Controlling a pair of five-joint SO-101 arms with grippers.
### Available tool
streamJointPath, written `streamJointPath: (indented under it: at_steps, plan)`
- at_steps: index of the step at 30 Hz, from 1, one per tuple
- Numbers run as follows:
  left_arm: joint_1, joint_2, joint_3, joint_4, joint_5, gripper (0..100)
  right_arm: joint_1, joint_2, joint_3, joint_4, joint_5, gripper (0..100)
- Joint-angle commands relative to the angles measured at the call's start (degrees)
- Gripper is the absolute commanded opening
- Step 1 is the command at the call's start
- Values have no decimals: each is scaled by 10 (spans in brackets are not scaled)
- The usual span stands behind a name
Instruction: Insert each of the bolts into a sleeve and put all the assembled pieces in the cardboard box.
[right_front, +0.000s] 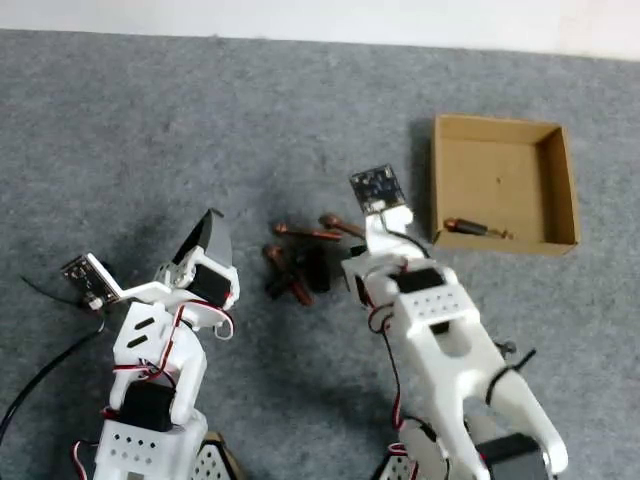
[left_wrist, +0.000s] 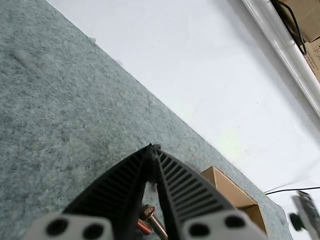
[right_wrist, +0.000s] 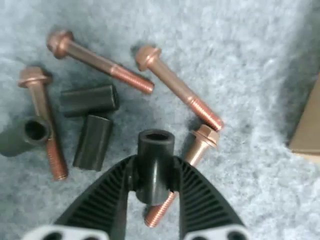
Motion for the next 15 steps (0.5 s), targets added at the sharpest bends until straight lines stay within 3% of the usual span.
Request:
streamJointPath:
  at_steps: [1,15]
  plan:
    - [7,0,13,-1,5,10,7,-58,15,-31,4,5]
    - [7,0,13,-1,5,10,9,-202,126,-100,4,5]
